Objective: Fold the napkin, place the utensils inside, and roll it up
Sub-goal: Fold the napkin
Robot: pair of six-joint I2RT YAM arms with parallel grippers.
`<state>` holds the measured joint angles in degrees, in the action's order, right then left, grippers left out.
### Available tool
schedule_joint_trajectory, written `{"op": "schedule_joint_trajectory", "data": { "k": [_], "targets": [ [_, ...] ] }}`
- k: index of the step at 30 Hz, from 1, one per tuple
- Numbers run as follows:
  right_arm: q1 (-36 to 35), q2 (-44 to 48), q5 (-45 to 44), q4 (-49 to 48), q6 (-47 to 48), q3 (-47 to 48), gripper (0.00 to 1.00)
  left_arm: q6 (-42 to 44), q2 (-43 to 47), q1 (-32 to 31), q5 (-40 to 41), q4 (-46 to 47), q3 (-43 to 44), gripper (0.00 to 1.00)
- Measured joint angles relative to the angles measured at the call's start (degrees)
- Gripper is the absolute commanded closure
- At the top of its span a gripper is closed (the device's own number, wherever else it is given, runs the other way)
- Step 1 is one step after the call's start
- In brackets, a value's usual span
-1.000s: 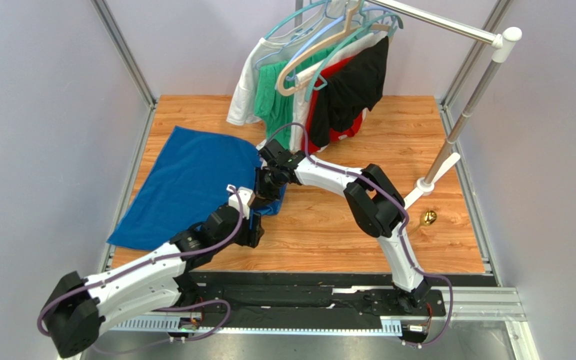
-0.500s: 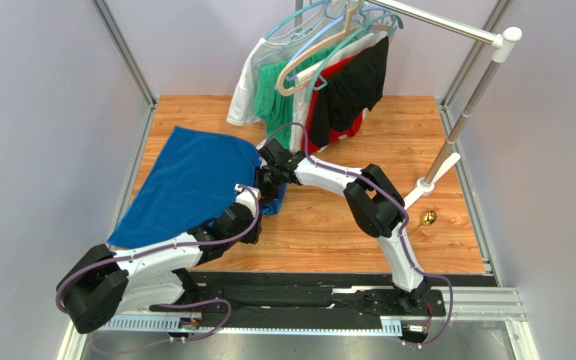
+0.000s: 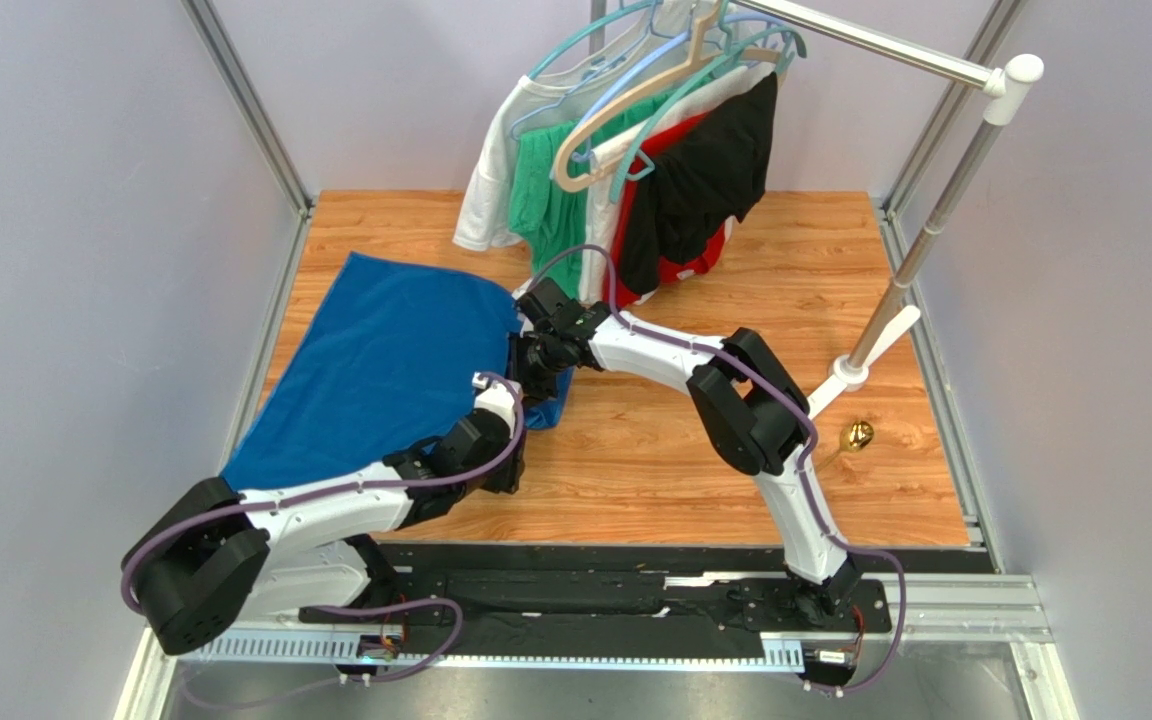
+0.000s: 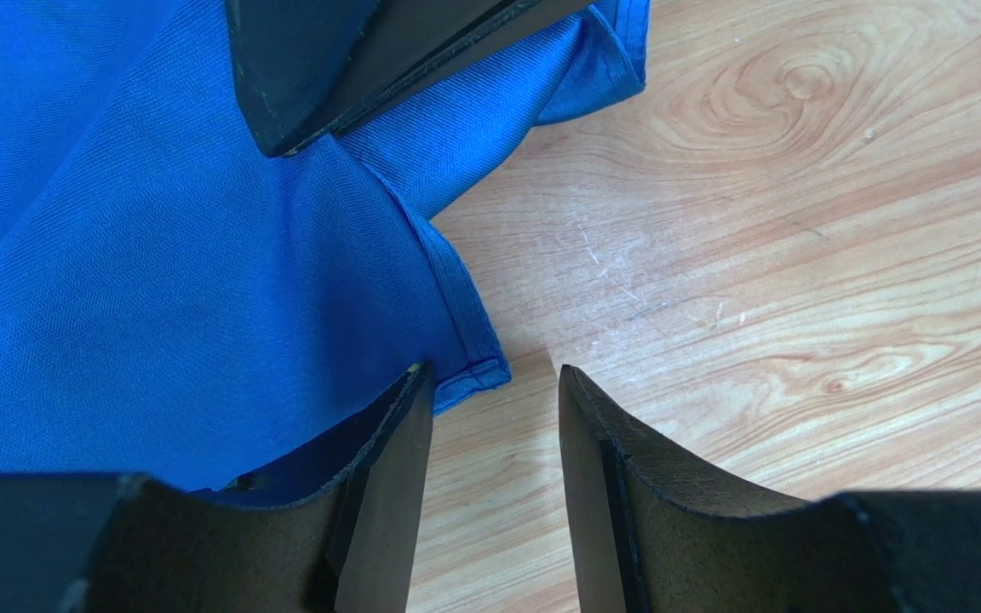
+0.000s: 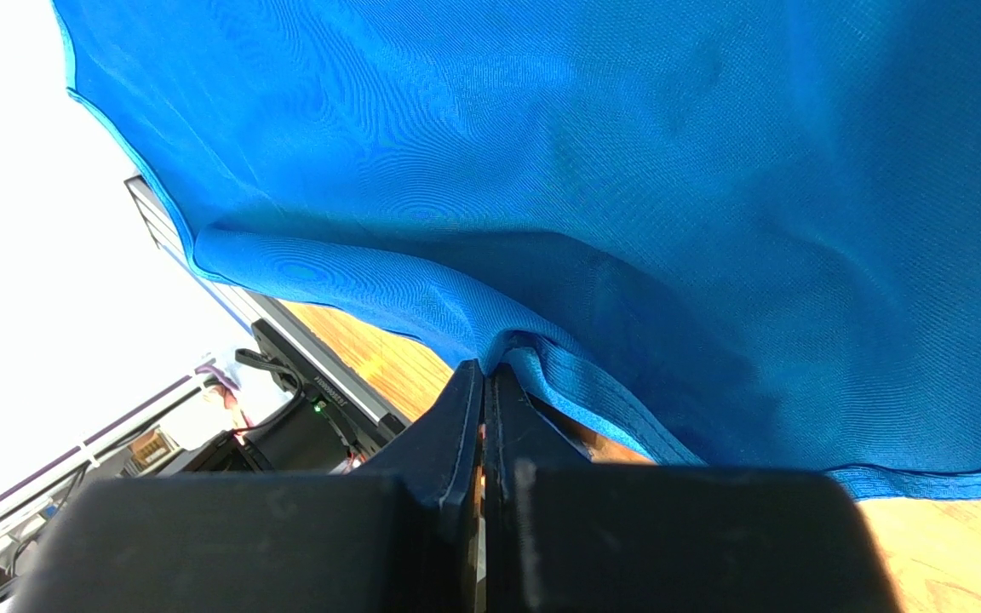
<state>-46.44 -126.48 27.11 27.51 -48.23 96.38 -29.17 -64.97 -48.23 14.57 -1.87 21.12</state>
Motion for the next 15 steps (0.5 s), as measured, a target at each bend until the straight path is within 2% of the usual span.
{"op": "schedule_joint_trajectory", "data": {
  "k": [4,7,15],
  "targets": [
    [0.0,0.0,0.0,-0.4,-0.1,-0.1,1.0,-0.8,-1.7,-0.2,1.2,0.3,0.7,0.47],
    [0.0,0.0,0.0,-1.6,-0.4,-0.9,1.0,-1.3,-4.2,-0.2,2.3,0.6,2.3,0.49],
    [0.0,0.0,0.0,-2.1,-0.9,-2.6,1.0,-3.4,-9.4,-0.2,5.8,-0.9,6.3,0.67]
  ]
}}
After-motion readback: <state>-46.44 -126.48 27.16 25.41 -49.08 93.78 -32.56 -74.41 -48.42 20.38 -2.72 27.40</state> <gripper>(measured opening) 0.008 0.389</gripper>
